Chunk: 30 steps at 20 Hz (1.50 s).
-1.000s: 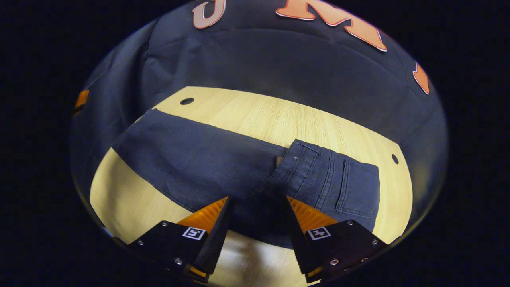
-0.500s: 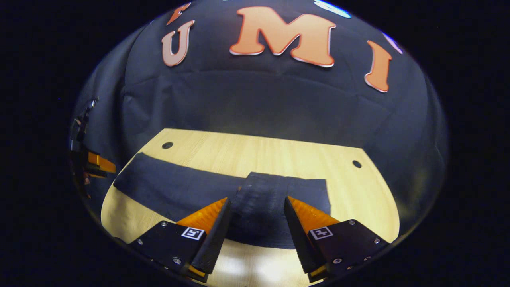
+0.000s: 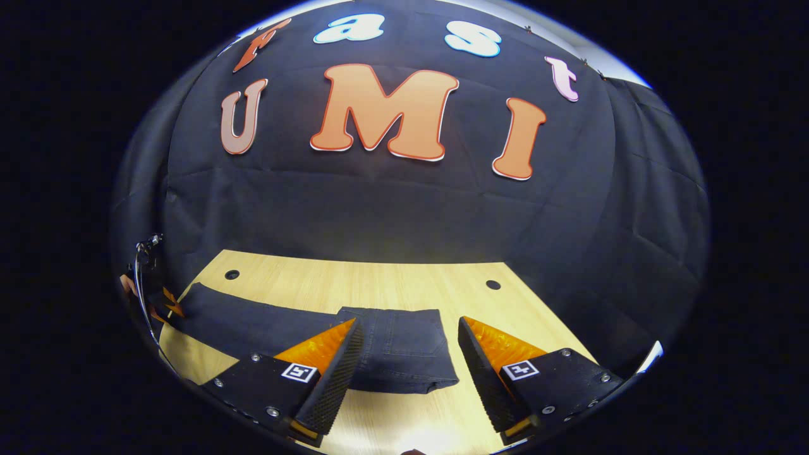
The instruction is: Grasp the waist and the cuffs of the jeans and fold them to make the two legs overlap; first hold the waist and fold one-third of the jeans toward the cuffs, then hold the cuffs and fold the remaining one-third in the same direction to finish folding.
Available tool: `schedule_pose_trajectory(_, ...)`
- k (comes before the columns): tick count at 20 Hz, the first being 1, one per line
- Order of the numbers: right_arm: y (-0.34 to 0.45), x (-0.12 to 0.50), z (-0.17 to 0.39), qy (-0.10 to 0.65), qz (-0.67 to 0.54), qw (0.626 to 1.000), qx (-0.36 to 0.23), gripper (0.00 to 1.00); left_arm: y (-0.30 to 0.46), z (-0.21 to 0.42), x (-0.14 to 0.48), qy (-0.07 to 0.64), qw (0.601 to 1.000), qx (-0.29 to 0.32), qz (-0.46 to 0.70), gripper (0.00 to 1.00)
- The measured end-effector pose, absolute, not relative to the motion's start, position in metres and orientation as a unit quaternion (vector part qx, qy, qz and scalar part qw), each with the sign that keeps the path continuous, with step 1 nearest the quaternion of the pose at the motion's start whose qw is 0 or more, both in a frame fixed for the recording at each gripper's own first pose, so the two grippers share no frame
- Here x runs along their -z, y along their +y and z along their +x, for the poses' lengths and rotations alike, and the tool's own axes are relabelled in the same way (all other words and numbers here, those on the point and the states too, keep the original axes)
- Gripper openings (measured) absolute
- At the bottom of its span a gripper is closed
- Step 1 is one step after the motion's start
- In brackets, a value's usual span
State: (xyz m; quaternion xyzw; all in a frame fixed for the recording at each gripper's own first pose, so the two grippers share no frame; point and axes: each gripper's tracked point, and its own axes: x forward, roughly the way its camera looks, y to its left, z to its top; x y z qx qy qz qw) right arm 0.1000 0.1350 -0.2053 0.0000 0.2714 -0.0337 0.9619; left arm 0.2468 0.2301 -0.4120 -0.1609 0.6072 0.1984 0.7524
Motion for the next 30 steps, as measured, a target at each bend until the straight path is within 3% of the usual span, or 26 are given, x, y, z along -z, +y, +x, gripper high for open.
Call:
schedule_pose_trajectory(3,0.129,0.199,0.093,0.268,0.004,0.962,0.046,0.92,0.228,0.239,0.428,0.640,0.732,-0.210,-0.100,0.97)
schedule_pose_trajectory(6,0.131,0.200,0.091,0.268,0.011,0.962,0.047,0.93,0.232,0.255,0.425,0.620,0.751,-0.208,-0.094,0.97)
schedule_pose_trajectory(8,0.135,0.201,0.091,0.269,0.019,0.962,0.042,0.93,0.225,0.261,0.425,0.602,0.769,-0.189,-0.108,0.89)
schedule_pose_trajectory(9,0.139,0.201,0.092,0.271,0.021,0.962,0.037,0.94,0.217,0.267,0.426,0.598,0.778,-0.162,-0.104,0.70)
schedule_pose_trajectory(10,0.140,0.200,0.093,0.270,0.020,0.962,0.034,0.94,0.211,0.273,0.425,0.570,0.800,-0.145,-0.117,0.69)
schedule_pose_trajectory(11,0.142,0.197,0.095,0.268,0.018,0.963,0.028,0.94,0.207,0.276,0.427,0.571,0.803,-0.133,-0.111,0.17)
schedule_pose_trajectory(17,0.135,0.193,0.096,0.264,-0.004,0.964,0.015,0.94,0.205,0.279,0.420,0.533,0.820,-0.116,-0.171,0.08)
schedule_pose_trajectory(27,0.118,0.189,0.113,0.247,0.008,0.969,-0.012,0.94,0.178,0.280,0.268,0.421,0.897,-0.025,-0.131,0.08)
schedule_pose_trajectory(30,0.103,0.188,0.119,0.242,0.011,0.970,-0.013,0.95,0.129,0.283,0.234,0.398,0.911,0.008,-0.104,0.08)
